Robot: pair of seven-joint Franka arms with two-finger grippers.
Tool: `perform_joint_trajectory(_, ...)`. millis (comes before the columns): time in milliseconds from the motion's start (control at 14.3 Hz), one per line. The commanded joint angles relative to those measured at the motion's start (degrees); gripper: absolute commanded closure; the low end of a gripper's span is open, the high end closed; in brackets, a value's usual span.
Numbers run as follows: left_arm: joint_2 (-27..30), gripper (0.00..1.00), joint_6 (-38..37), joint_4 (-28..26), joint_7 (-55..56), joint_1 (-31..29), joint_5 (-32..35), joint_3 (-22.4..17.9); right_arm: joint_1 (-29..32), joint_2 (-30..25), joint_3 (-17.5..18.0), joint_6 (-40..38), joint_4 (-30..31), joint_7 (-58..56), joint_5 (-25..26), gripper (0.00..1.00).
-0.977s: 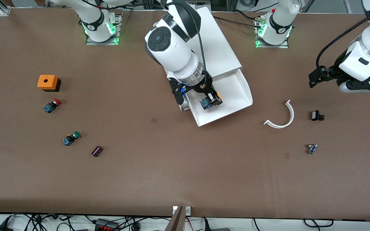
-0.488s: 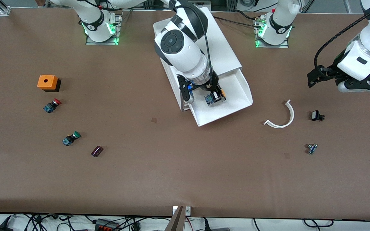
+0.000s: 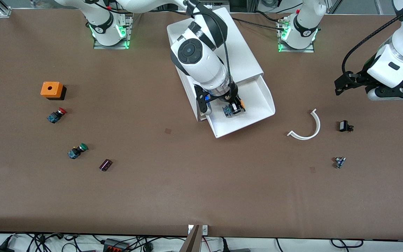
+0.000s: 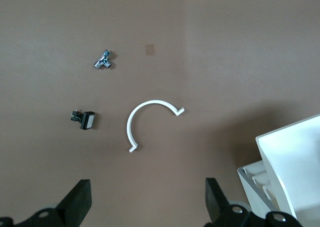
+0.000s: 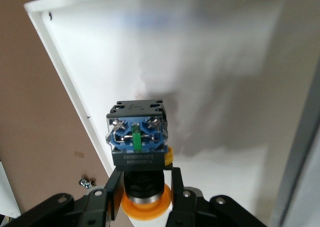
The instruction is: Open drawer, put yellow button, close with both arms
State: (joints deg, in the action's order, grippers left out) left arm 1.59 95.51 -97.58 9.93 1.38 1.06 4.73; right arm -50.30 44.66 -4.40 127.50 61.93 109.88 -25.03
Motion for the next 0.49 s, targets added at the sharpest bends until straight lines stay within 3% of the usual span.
perform_joint_trajectory(0,-0.88,0.0,-1.47,1.87,0.62,-0.06,-0.54,0.28,-0.33,2.62,-0.34,1.68,-2.78,1.3,-0.89,1.0)
perform_joint_trajectory(209,-0.88,0.0,-1.38,1.87,0.62,-0.06,-0.45,0.28,-0.33,3.5,-0.25,3.19,-2.95,1.3,-0.89,1.0)
perform_joint_trajectory(279,-0.88,0.0,-1.47,1.87,0.62,-0.06,-0.45,0.28,-0.33,3.42,-0.25,3.1,-2.95,1.3,-0.89,0.91)
perform_joint_trajectory(349,-0.88,0.0,-1.47,1.87,0.62,-0.06,-0.45,0.28,-0.33,3.42,-0.34,2.75,-2.95,2.34,-0.98,0.25)
perform_joint_trajectory(419,-0.88,0.0,-1.47,1.87,0.62,-0.06,-0.45,0.28,-0.33,3.24,-0.43,2.84,-3.04,4.44,-0.9,0.0)
